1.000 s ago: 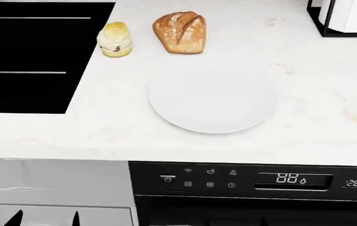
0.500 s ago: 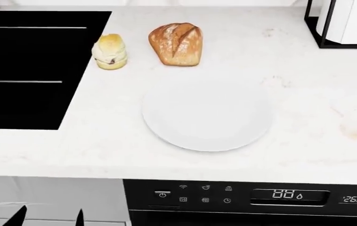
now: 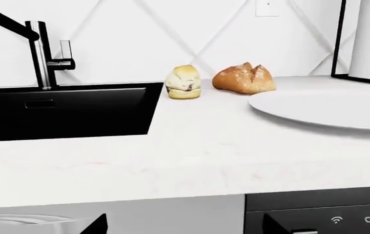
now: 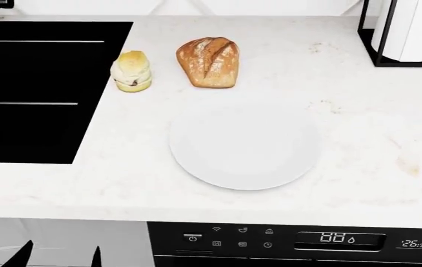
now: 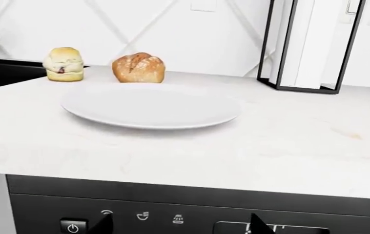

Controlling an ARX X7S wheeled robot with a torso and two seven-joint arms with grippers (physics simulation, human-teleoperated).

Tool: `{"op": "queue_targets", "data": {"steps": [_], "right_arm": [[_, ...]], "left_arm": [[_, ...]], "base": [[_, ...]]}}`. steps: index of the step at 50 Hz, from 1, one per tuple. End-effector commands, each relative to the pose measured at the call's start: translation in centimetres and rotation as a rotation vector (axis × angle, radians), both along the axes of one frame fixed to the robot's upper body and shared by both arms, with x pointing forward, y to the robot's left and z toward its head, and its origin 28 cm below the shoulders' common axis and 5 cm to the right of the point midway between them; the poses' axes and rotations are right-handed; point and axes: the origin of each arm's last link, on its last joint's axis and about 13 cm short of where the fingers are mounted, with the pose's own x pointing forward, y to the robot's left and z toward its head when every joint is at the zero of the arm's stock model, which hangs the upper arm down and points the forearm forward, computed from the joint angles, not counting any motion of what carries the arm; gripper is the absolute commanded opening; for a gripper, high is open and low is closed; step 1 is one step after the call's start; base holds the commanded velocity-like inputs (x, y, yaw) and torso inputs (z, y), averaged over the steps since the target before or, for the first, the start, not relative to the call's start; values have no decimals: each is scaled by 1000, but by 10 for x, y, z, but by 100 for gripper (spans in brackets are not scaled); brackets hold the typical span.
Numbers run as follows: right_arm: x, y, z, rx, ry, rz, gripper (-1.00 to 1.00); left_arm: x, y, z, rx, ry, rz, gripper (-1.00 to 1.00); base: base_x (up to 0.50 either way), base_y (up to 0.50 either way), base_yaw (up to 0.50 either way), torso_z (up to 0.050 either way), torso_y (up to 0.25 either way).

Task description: Place the pastries on the plates.

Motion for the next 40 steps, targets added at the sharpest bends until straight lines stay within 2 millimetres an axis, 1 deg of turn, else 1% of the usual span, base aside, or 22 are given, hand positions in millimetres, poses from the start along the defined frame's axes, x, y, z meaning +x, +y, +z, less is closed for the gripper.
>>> {"op": "queue_targets", "data": {"steps": [1,4,5,6,7,8,9,10,11,12,17,20,24,27,30,31,32,33,35,37,38,40], "right_arm": [[-1,-1,2,-1,-6,-8,100],[0,-1,2,2,-5,-6,100],[0,-1,2,4,-4,-6,100],[-2,-4,18,21,-28,-10,100],[-2,-6,27,-21,-34,-16,100],[25,-57,92,-33,-190,-90,100],[27,-48,127,-27,-285,-84,100],[16,-40,147,-24,-296,40,100],[9,-38,149,-23,-221,38,100],[11,-38,144,-20,-146,32,100],[10,-38,152,-36,-158,37,100],[10,-40,160,-53,-163,39,100],[14,-45,174,-26,-174,58,100],[20,-50,189,-54,-178,64,100],[28,-55,197,-44,-161,90,100],[30,-55,197,-46,-154,94,100],[33,-56,200,-4,-166,151,100],[37,-60,202,26,-138,133,100],[39,-63,205,5,-125,120,100],[40,-68,210,6,-147,119,100],[39,-68,210,20,-156,124,100],[38,-70,205,-18,-134,132,100]], "left_arm": [[0,2,-1,-4,-7,18,100],[5,-1,-1,20,31,55,100],[4,-2,0,2,37,47,100],[1,3,12,-97,65,62,100],[0,1,20,-49,55,41,100],[28,42,82,-58,-90,122,100],[38,34,130,-60,-245,103,100],[27,21,151,-61,-271,-31,100],[28,20,147,-62,-152,-33,100],[28,20,145,-64,-67,-34,100],[27,14,136,-67,-37,-53,100],[27,16,142,-56,-51,-53,100],[34,18,151,-41,-71,-45,100],[41,22,159,-19,-77,-47,100],[49,25,165,-26,-58,-52,100],[50,26,165,-20,-57,-46,100],[54,29,167,12,-85,-9,100],[62,33,168,1,-62,-13,100],[69,38,168,-14,-41,2,100],[72,43,168,-6,-30,25,100],[71,44,168,-3,-36,34,100],[71,43,166,-4,-29,28,100]], "base": [[0,0,0,50,0],[0,0,0,0,0],[0,0,0,0,0],[0,0,0,0,0],[0,0,0,0,0],[0,0,0,0,0],[0,0,0,0,0],[0,0,0,0,0],[0,0,0,0,0],[0,0,0,0,0],[0,0,0,0,0],[0,0,0,0,0],[0,0,0,0,0],[0,0,0,0,0],[0,0,0,0,0],[0,0,0,0,0],[0,0,0,0,0],[0,0,0,0,0],[0,0,0,0,0],[0,0,0,0,0],[0,0,0,0,0],[88,-14,0,0,0]]}}
